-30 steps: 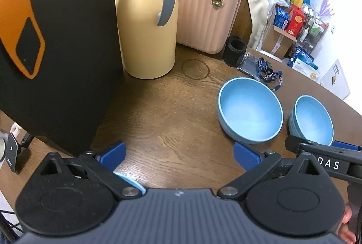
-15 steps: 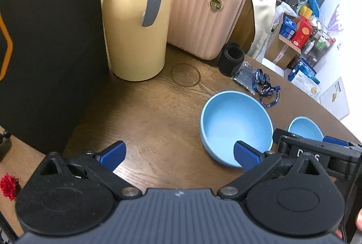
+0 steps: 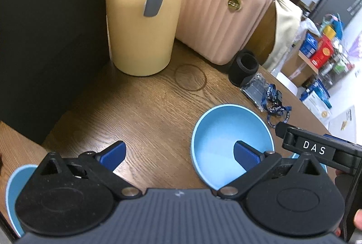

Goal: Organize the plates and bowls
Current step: 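Bring both open grippers to the rim of the second light-blue bowl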

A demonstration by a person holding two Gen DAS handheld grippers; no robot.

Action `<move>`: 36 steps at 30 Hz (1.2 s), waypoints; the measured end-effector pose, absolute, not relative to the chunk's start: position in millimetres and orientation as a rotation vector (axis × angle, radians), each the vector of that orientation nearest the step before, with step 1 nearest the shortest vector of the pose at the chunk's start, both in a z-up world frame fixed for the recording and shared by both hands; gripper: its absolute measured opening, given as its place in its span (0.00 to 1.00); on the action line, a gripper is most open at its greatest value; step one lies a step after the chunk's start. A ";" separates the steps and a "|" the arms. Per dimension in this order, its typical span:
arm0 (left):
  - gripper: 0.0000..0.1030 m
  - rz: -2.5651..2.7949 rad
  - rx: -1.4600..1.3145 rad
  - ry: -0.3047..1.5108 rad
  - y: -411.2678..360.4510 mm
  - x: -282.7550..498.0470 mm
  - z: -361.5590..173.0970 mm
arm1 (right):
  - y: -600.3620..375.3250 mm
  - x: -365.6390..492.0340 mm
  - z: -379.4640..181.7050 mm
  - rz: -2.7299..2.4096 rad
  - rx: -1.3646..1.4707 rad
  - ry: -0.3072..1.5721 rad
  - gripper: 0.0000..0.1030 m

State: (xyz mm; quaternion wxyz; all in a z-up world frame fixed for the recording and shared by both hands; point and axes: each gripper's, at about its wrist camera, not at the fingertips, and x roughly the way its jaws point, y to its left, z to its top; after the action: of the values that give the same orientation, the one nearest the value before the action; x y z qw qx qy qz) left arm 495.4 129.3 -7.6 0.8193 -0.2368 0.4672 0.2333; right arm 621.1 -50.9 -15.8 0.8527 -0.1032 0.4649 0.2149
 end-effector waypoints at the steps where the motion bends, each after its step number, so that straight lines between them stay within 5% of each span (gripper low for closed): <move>1: 1.00 0.511 -0.517 0.995 128.3 497.3 -10.5 | -50.9 625.1 -18.4 0.468 -0.219 0.975 0.98; 12: 1.00 0.640 -0.602 1.002 118.8 508.6 -45.0 | -49.7 645.6 -54.7 0.577 -0.257 0.951 0.98; 19: 0.98 0.686 -0.605 1.019 111.9 515.7 -67.1 | -44.2 650.9 -73.9 0.610 -0.303 0.997 0.80; 31: 0.68 0.719 -0.654 1.056 112.8 526.2 -93.2 | -36.1 659.0 -101.5 0.649 -0.360 1.098 0.43; 36: 0.44 0.717 -0.673 1.066 110.6 531.3 -99.9 | -36.3 660.6 -108.2 0.688 -0.333 1.125 0.25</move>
State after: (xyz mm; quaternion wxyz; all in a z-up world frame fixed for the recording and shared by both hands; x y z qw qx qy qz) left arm 531.3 110.6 -99.9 0.7482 -0.3078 0.4876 0.3280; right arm 660.6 -36.3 -108.2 0.7775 -0.1538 0.5201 0.3182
